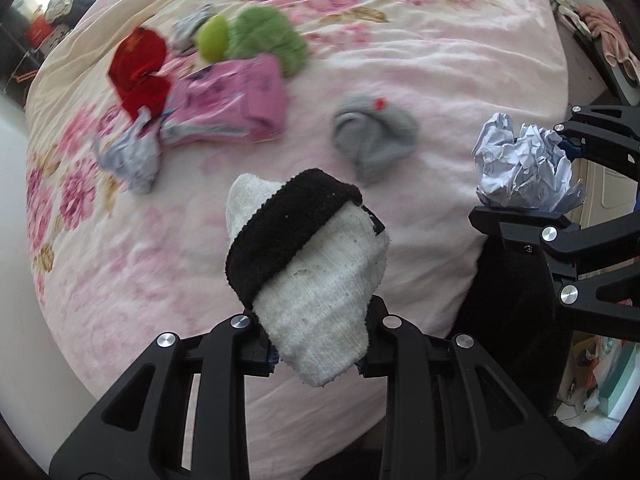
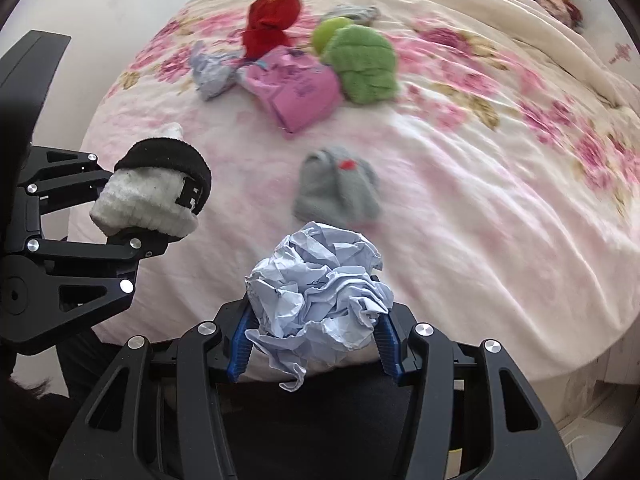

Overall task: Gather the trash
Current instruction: 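Carry the sock and paper ball off the bed over the trash bin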

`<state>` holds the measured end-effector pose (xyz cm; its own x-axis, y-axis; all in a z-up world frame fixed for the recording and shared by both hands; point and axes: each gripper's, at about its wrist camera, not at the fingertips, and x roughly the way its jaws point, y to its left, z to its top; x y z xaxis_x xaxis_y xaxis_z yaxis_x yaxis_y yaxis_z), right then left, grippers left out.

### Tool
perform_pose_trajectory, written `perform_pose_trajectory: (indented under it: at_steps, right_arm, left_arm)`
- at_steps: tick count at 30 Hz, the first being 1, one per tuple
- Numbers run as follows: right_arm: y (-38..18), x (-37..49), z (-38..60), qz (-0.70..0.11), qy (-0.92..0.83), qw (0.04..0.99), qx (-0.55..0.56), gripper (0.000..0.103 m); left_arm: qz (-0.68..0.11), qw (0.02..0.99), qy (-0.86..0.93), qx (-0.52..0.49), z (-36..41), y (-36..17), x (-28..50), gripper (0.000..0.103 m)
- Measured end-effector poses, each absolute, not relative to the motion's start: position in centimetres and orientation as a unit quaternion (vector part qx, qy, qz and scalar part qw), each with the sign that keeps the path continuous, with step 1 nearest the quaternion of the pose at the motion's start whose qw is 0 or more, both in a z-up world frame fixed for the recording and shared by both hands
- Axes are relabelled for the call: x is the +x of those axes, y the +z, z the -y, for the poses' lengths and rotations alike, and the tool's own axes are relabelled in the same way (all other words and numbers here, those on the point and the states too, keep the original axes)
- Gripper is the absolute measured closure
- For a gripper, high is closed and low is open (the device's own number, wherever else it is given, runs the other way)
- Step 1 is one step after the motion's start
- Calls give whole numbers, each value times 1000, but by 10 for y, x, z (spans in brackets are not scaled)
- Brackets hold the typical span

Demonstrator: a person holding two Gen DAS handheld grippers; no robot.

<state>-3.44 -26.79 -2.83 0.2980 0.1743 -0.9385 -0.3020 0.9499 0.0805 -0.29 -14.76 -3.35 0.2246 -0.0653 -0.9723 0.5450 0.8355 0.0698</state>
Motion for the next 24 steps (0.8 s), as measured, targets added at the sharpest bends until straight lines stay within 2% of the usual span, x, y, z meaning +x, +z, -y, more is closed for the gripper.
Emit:
perform_pose_trajectory:
  at_steps: [24]
  right_arm:
    - [-17,-102,409,-558,38,829,34,55]
  left_arm:
    - [-563,722,-286,283,304,-24,-43,74]
